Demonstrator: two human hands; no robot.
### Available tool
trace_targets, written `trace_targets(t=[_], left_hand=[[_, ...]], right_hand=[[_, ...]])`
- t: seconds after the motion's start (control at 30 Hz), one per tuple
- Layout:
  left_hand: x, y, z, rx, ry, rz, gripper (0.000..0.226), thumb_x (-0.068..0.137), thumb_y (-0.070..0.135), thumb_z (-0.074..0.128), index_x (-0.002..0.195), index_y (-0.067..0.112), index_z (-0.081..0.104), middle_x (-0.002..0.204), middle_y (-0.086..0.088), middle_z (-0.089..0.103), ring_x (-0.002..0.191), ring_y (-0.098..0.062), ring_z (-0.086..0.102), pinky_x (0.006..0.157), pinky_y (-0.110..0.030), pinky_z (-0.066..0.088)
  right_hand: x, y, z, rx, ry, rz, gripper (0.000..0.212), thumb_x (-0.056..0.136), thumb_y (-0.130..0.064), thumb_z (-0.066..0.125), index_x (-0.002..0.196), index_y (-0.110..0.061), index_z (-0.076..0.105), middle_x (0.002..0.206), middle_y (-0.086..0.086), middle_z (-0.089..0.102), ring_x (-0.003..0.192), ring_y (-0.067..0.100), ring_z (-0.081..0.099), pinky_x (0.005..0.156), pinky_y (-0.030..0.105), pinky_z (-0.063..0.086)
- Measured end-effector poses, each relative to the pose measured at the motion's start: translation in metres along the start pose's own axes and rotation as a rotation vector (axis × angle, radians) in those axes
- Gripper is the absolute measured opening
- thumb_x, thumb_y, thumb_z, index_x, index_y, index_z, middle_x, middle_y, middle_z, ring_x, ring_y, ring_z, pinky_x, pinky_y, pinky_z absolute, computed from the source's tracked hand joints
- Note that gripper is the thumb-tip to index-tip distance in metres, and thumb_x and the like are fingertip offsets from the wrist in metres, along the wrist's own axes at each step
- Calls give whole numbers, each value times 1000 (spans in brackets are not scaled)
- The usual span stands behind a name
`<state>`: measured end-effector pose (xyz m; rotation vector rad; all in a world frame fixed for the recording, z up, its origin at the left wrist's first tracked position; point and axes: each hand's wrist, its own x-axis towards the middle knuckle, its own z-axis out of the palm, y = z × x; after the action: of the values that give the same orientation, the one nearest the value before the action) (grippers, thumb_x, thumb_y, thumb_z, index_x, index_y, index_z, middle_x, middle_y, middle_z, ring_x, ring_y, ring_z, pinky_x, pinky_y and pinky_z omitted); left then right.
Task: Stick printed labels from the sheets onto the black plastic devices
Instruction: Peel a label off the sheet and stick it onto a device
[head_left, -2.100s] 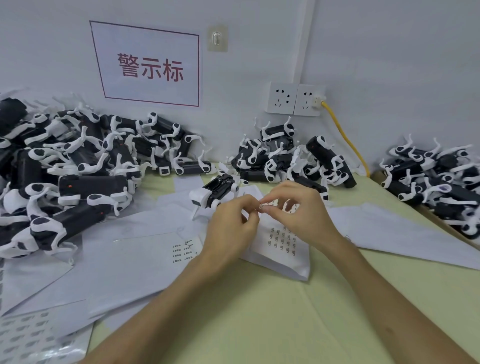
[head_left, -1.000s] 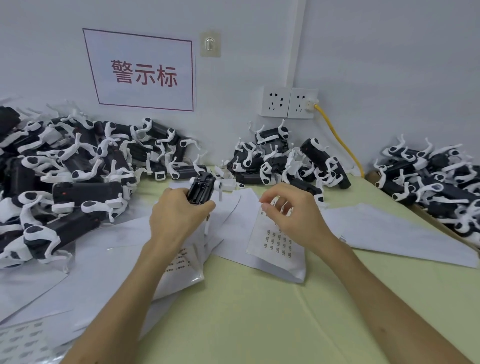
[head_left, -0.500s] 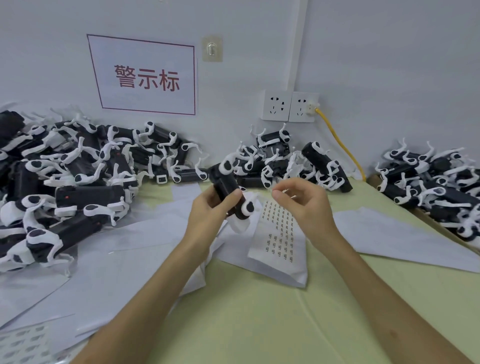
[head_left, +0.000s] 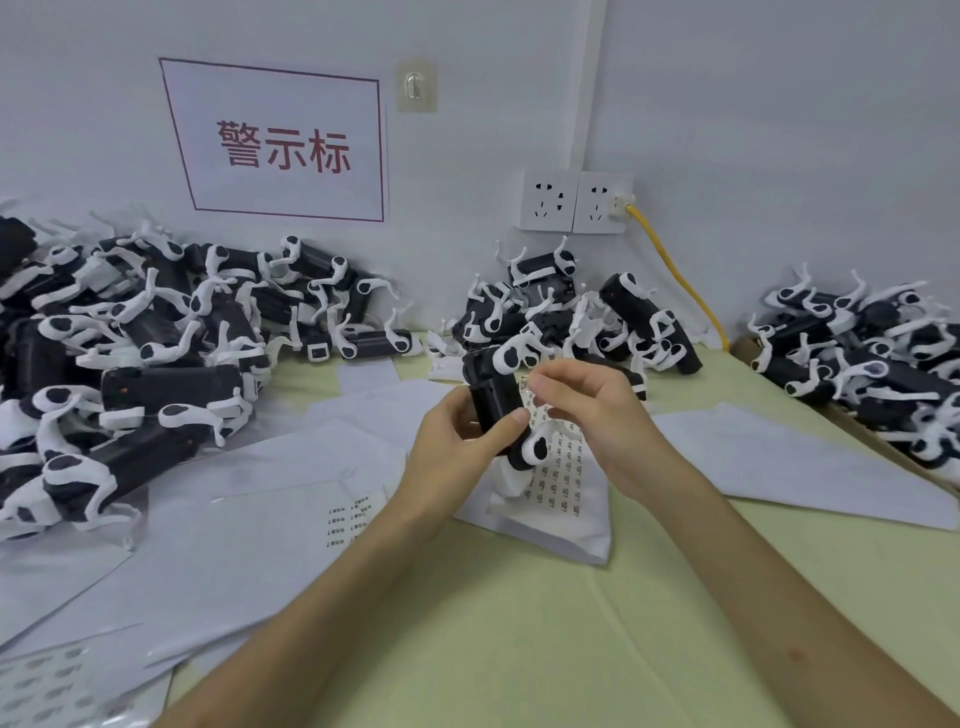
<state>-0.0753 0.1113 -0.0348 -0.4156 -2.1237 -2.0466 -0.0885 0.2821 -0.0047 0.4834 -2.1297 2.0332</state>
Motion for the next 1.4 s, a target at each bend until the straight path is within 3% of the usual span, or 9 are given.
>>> trace_targets(t=[0.07, 0.27, 0.43, 0.67, 0.83, 0.97, 1.07, 1.27, 1.4], left_hand=[[0, -1, 2, 48, 26, 2, 34, 82, 41, 78, 109, 24, 69, 102, 6, 77, 101, -15, 72, 96, -43, 57], [2, -6, 3, 130, 62, 32, 27, 87, 34, 80, 109, 24, 68, 100, 10, 76, 96, -7, 71, 95, -42, 56], [1, -8, 4, 163, 70, 48, 34, 80, 45, 79, 107, 27, 67, 99, 13, 76, 95, -4, 71, 93, -39, 57], [0, -8, 4, 187, 70, 58, 38, 80, 44, 78, 111, 25, 67, 101, 13, 75, 96, -4, 70, 93, -36, 56], [2, -10, 3, 211, 80, 51, 28, 85, 36, 82, 107, 29, 66, 97, 18, 75, 94, 0, 69, 92, -33, 55], [1, -9, 5, 210, 81, 50, 41, 78, 45, 80, 110, 24, 66, 100, 12, 75, 97, -5, 70, 93, -36, 55], [1, -9, 4, 219, 81, 48, 36, 83, 38, 82, 112, 23, 66, 100, 12, 75, 97, -5, 70, 95, -38, 55], [0, -7, 5, 208, 89, 47, 44, 76, 46, 78, 111, 23, 67, 99, 13, 75, 96, -4, 70, 93, -35, 55], [1, -9, 3, 239, 94, 54, 36, 84, 35, 83, 113, 24, 66, 100, 14, 75, 95, 0, 69, 93, -33, 55]], right_hand=[[-1, 1, 1, -22, 14, 10, 5, 93, -16, 71, 93, -16, 76, 82, -9, 73, 80, 4, 66, 73, 16, 52], [-1, 5, 4, -70, 36, -1, 6, 93, -17, 71, 94, -20, 76, 87, -10, 75, 83, 3, 68, 74, 17, 52], [-1, 6, 6, -71, 56, -4, 9, 93, -16, 71, 90, -23, 76, 83, -10, 74, 81, 3, 68, 71, 18, 53], [-2, 6, 7, -86, 63, -2, 15, 94, -15, 71, 85, -25, 76, 80, -9, 73, 79, 7, 68, 74, 23, 57], [-1, 4, 6, -92, 50, 5, 13, 94, -14, 70, 86, -22, 75, 79, -7, 71, 79, 10, 67, 75, 27, 59], [-2, 4, 7, -114, 57, 2, 11, 94, -15, 70, 88, -21, 75, 81, -7, 71, 80, 11, 67, 86, 38, 58], [-3, 4, 7, -122, 60, 2, 11, 94, -15, 70, 87, -22, 75, 80, -7, 71, 80, 10, 67, 90, 41, 57], [-3, 4, 8, -129, 60, 3, 9, 94, -15, 70, 88, -19, 75, 82, -4, 71, 79, 11, 67, 86, 44, 59], [-3, 4, 9, -148, 73, 4, 9, 94, -15, 70, 88, -20, 75, 80, -5, 71, 77, 10, 68, 88, 43, 59]])
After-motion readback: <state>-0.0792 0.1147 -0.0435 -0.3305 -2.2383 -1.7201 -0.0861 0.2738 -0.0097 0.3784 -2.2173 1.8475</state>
